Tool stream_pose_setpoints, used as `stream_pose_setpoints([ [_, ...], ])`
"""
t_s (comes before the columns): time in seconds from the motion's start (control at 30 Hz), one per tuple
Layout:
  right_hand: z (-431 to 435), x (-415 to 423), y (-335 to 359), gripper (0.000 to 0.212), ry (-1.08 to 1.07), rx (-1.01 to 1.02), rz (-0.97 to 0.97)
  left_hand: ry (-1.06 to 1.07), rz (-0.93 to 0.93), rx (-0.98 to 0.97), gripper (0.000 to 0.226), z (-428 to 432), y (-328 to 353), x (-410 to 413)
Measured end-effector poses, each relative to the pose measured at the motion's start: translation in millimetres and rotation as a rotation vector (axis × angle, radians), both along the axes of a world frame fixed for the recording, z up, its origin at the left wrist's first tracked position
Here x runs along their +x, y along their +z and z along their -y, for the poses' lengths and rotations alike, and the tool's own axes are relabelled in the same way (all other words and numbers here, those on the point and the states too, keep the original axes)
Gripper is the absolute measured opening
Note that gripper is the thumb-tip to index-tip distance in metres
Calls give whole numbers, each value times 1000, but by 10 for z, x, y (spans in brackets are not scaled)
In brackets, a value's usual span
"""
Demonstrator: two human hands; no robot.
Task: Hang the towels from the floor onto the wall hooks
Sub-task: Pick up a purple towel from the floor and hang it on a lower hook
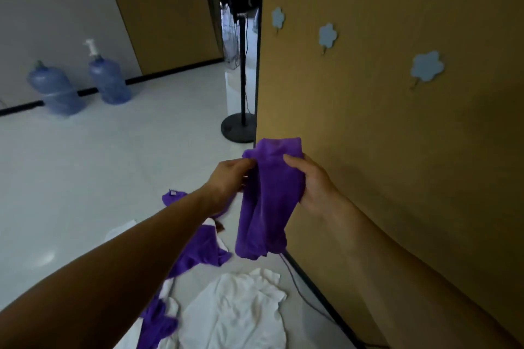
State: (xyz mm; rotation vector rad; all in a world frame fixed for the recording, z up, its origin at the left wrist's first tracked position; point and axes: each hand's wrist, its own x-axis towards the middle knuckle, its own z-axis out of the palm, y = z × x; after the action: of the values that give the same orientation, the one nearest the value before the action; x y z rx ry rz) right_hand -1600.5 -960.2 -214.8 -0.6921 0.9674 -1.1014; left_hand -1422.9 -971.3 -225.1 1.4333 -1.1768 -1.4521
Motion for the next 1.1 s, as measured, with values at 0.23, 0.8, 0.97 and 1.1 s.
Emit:
stream_pose_setpoints([
  [0.23,-661,156,506,47,-209,36,105,-197,-191,-73,28,-362,735,-174],
  [0.8,-2534,-768,1110,24,-627,130,-332,-433,-56,-139,14,-1417,1424,-1275],
  [0.97,-3364,-1462,1310,19,-832,112,-281,-506,109,-68,22,-1760,1485,-1686],
  [1.1,-3956,-1930,1416,15,-1005,72,-166,-868,-95,172,25,-2109,1631,-1893],
])
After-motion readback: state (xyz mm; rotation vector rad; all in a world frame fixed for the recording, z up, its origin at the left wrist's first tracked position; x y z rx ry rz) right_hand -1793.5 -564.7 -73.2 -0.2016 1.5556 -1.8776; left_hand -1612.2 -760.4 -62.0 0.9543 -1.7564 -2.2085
